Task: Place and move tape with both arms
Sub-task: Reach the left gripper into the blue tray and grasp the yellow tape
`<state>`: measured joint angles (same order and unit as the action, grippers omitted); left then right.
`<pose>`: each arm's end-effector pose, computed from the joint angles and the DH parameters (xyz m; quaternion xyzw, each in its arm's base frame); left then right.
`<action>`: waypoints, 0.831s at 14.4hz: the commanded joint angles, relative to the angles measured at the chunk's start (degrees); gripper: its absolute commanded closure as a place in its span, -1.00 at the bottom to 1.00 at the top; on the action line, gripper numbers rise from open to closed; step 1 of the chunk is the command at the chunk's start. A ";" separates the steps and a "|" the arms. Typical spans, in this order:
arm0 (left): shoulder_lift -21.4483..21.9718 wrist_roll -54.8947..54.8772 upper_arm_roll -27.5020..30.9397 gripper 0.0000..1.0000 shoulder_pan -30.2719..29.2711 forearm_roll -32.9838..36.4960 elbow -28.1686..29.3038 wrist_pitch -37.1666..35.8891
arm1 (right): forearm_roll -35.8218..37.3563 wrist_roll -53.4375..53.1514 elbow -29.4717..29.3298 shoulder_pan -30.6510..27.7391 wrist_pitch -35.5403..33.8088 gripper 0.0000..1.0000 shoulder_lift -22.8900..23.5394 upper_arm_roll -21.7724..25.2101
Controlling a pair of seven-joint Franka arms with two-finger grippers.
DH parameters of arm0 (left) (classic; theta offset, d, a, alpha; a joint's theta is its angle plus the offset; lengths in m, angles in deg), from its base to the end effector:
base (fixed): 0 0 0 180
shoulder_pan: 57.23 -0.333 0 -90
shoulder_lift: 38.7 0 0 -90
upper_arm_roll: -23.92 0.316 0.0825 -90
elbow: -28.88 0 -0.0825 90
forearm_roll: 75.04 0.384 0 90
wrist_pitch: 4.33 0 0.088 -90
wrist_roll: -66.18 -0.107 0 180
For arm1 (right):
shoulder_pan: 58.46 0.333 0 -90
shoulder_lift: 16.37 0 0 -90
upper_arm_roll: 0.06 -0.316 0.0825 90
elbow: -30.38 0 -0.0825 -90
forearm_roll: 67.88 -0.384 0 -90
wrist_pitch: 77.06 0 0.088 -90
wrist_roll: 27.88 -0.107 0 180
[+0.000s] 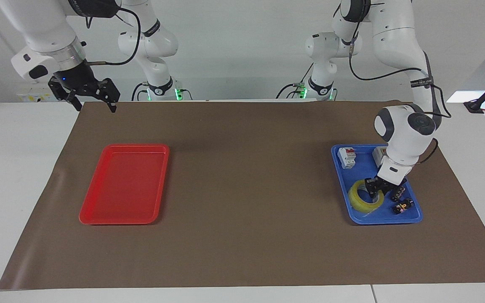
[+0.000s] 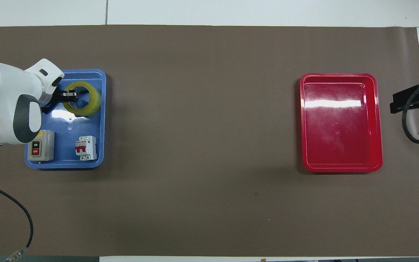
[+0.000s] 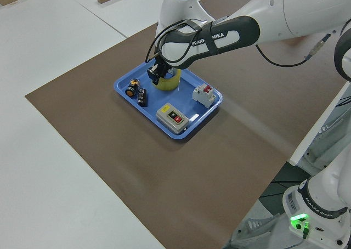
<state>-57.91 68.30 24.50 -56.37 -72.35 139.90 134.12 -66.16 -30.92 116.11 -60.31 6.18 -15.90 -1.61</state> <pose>0.6307 -0.0032 0.3259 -0.9973 0.0008 -0.0720 0.0169 0.5451 -0.0064 0.6447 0.9991 -0.0305 -0.0255 0.0154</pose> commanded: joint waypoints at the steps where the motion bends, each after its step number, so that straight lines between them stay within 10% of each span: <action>1: 1.28 -0.45 -0.06 1.00 -0.15 -1.20 1.13 -0.19 | 0.22 1.54 1.20 -0.52 0.25 -1.00 -0.92 -0.21; 8: 6.72 1.12 -0.32 1.00 0.99 -1.11 -5.90 -15.47 | 0.22 1.54 1.20 -0.52 0.25 -1.00 -0.92 -0.21; 12: 8.22 15.33 -0.41 1.00 11.50 -0.58 -3.53 -14.96 | 0.22 1.54 1.20 -0.52 0.25 -1.00 -0.92 -0.30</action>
<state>-50.75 76.96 23.56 -50.83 -72.40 134.46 119.30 -66.16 -30.92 116.13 -60.31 6.18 -15.90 -1.61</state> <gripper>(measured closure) 0.793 0.000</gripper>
